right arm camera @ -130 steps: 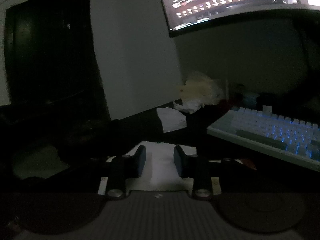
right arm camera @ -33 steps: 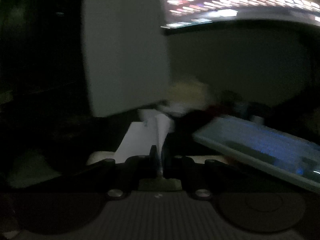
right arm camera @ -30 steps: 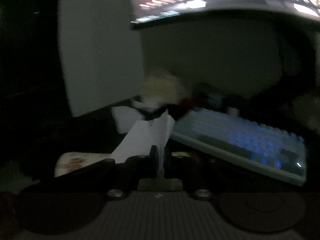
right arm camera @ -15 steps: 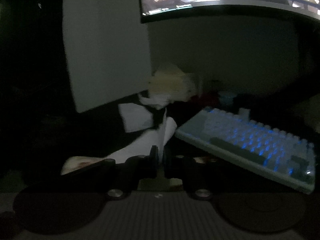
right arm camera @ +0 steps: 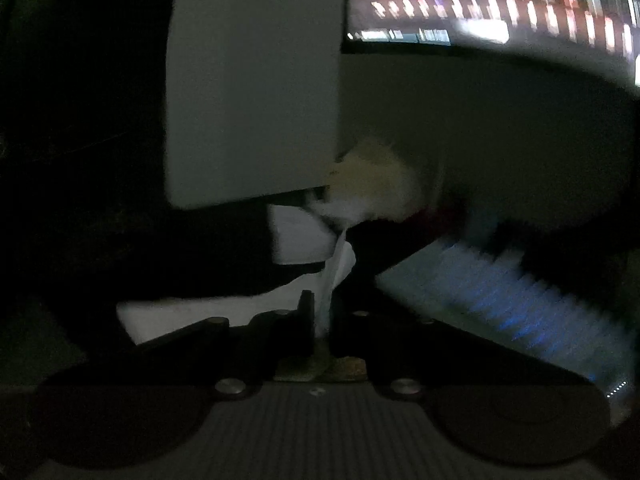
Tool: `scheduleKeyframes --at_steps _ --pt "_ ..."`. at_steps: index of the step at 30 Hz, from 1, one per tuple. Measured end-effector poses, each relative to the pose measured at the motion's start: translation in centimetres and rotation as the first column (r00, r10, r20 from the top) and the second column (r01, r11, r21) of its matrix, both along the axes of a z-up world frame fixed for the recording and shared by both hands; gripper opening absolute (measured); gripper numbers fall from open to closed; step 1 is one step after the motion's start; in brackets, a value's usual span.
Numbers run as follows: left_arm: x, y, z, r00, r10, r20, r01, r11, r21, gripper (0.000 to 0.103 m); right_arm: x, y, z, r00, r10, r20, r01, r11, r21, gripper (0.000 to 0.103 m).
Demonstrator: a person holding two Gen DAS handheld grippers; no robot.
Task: Clean container
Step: 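Press the paper towel onto the thermos body with the right gripper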
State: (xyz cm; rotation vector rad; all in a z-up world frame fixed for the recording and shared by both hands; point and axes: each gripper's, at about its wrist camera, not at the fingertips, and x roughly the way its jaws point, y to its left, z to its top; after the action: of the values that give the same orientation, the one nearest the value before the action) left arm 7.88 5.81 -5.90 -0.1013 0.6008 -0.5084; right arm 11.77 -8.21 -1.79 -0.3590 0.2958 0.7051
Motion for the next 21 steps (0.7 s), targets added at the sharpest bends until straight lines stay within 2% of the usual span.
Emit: scheduleKeyframes --at_steps 2,3,7,12,16,20,21 --pt "0.1 0.0 0.0 1.0 0.002 -0.002 -0.002 1.0 0.002 0.08 -0.1 0.5 -1.2 0.986 -0.086 0.143 0.104 0.988 -0.118 0.009" --pt "0.1 0.0 0.1 1.0 0.003 -0.003 -0.003 1.0 0.005 0.08 0.2 0.4 -1.4 0.983 -0.105 0.149 0.122 0.986 -0.115 0.009" --pt "-0.1 -0.3 0.0 1.0 0.012 -0.002 -0.012 1.0 0.0 0.08 0.0 0.8 -1.3 0.985 -0.103 0.141 0.121 0.985 -0.123 0.009" --pt "0.0 -0.4 -0.1 1.0 0.014 -0.002 -0.014 1.0 -0.004 0.08 -2.0 1.4 0.0 0.999 0.037 0.028 -0.037 0.999 -0.009 0.009" --pt "-0.1 -0.3 -0.1 1.0 0.007 0.008 -0.007 1.0 0.009 0.08 -3.8 2.1 -0.2 0.992 0.066 0.105 -0.059 0.996 -0.072 0.009" --pt "0.1 -0.1 0.0 1.0 0.006 0.001 -0.006 1.0 0.0 0.08 -3.1 1.9 -0.6 0.99 0.011 0.139 0.006 0.992 -0.125 0.009" --pt "0.1 -0.1 0.0 1.0 0.002 0.0 -0.002 1.0 -0.002 0.08 -2.6 1.5 -0.4 0.993 0.012 0.119 0.002 0.993 -0.118 0.009"
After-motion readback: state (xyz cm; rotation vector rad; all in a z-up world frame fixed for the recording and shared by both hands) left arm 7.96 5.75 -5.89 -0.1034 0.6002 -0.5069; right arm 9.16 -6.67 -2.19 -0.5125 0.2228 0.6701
